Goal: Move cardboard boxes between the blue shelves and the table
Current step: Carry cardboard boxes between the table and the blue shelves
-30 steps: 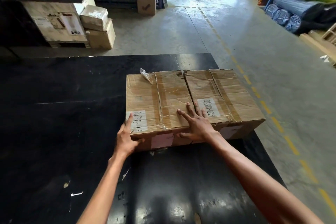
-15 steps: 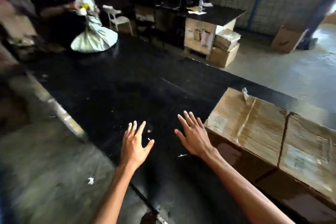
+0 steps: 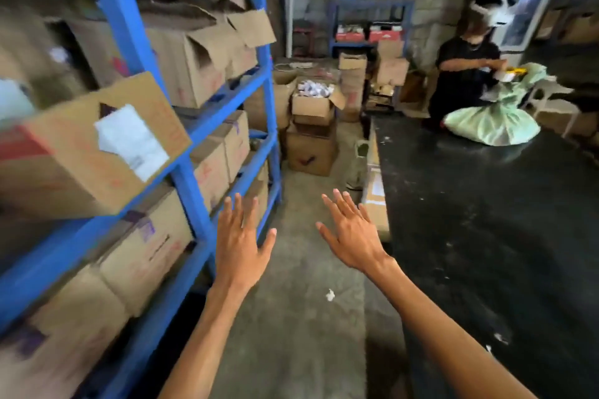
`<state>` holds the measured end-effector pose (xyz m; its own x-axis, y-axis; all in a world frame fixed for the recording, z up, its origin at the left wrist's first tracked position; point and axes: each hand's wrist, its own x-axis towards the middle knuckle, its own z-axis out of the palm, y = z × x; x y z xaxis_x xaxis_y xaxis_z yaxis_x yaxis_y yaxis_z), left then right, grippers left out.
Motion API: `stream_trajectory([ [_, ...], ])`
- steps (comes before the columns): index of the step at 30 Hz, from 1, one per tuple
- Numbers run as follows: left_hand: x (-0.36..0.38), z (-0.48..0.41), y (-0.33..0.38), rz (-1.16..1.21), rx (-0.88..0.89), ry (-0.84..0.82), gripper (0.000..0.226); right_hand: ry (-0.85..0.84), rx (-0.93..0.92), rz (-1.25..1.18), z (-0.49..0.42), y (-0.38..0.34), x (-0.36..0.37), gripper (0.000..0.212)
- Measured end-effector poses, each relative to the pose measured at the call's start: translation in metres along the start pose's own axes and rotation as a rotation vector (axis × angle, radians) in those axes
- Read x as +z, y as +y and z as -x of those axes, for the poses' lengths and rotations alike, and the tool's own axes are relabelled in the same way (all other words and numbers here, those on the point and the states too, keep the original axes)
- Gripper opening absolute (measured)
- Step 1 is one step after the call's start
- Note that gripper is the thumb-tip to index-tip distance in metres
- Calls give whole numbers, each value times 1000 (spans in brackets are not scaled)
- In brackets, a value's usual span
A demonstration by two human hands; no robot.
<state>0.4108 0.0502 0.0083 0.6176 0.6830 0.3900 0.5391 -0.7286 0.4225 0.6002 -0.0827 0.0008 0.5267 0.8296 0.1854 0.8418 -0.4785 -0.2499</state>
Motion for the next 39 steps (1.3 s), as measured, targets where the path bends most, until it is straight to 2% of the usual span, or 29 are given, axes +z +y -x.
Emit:
stream_trajectory([
  [9,-83,-7,-91,-43,-345,331,79,-44,-473,-87,-134,-160,26,72],
  [12,-88,-18,-111,-13,-478,409,87,-82,-514,-139,-177,-189,29,74],
  [16,-88,-40,-131,147,-652,540,96,-156,-550,-282,-241,-211,34,79],
  [21,-87,-73,-159,304,-760,639,110,-258,-410,-505,-313,-238,35,107],
  [26,-94,-104,-188,357,-789,704,119,-407,-373,-788,-360,-264,39,124],
  [28,-98,-114,-196,364,-779,751,122,-424,-364,-873,-372,-273,45,117],
  [31,-105,-127,-204,397,-763,832,124,-380,-344,-1053,-381,-286,52,87],
  [35,-115,-138,-210,487,-732,892,124,-388,-288,-1160,-384,-291,57,80],
  [39,-119,-142,-204,585,-724,926,124,-404,-260,-1148,-383,-289,59,85],
])
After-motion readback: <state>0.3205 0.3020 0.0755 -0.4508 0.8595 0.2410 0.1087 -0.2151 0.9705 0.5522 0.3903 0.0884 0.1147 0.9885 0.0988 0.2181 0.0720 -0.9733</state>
